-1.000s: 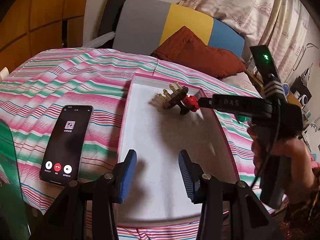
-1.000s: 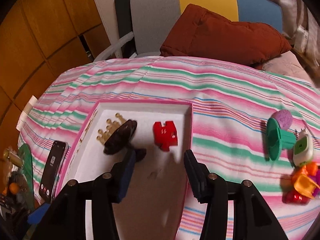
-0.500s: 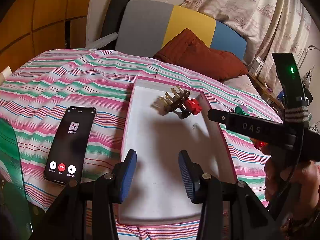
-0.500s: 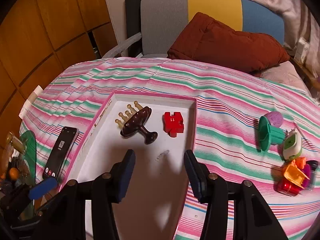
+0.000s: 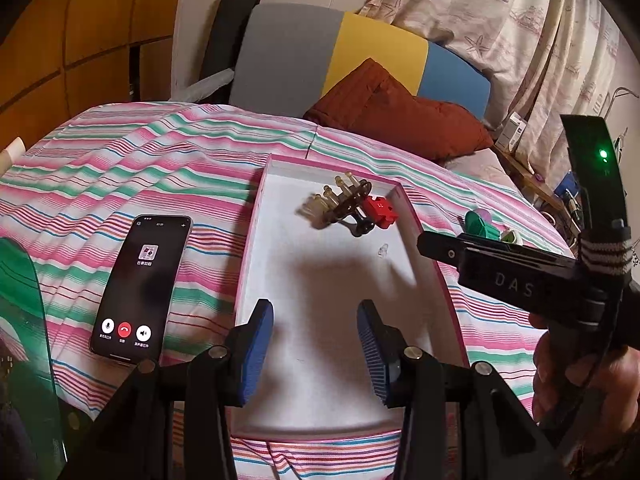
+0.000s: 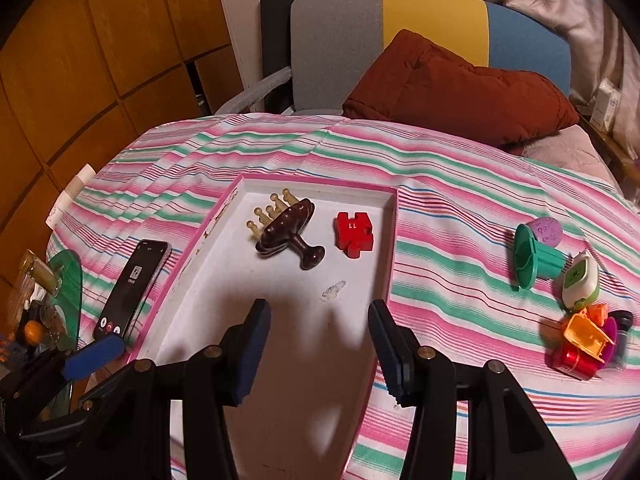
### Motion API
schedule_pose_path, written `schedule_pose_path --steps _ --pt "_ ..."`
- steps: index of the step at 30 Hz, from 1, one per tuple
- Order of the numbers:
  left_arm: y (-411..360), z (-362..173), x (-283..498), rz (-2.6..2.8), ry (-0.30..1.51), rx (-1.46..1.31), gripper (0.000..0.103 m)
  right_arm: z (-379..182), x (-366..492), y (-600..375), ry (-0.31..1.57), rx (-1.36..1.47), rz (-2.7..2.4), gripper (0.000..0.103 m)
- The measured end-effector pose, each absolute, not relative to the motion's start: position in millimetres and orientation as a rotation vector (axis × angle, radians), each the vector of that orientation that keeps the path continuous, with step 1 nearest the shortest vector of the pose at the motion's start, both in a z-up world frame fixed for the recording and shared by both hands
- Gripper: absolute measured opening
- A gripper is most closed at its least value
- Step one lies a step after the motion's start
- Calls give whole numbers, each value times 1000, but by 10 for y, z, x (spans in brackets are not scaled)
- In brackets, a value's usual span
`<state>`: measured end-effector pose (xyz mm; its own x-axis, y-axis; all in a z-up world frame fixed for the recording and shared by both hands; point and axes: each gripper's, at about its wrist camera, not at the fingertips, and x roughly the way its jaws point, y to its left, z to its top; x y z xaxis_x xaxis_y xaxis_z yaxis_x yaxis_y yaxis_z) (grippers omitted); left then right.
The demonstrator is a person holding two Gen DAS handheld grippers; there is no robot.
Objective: Organize rigid objects
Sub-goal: 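Move the open right gripper back to the toy pile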
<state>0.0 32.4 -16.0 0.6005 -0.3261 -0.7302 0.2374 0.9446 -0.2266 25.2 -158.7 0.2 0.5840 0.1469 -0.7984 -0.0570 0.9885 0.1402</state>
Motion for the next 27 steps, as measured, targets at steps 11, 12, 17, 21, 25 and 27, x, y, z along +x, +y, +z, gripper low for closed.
schedule_pose_path --steps 11,12,17,21,25,27 --pt "76 -175 -116 -470 871 -155 44 -44 -62 -2017 952 101 58 53" --pt "21 -169 -140 -485 868 -148 44 -55 -85 -2066 956 105 48 53" --pt "-201 -137 -260 -521 854 -83 44 -112 -231 -2421 971 99 -7 53" --pt "-377 -122 -298 -556 855 -50 44 -153 -286 -2763 967 77 -65 53" --pt "-534 -110 -335 -580 857 -11 44 -106 -294 -3203 920 111 -142 53" --pt "-622 -97 -354 -595 851 11 44 -73 -275 -3450 896 126 -192 53"
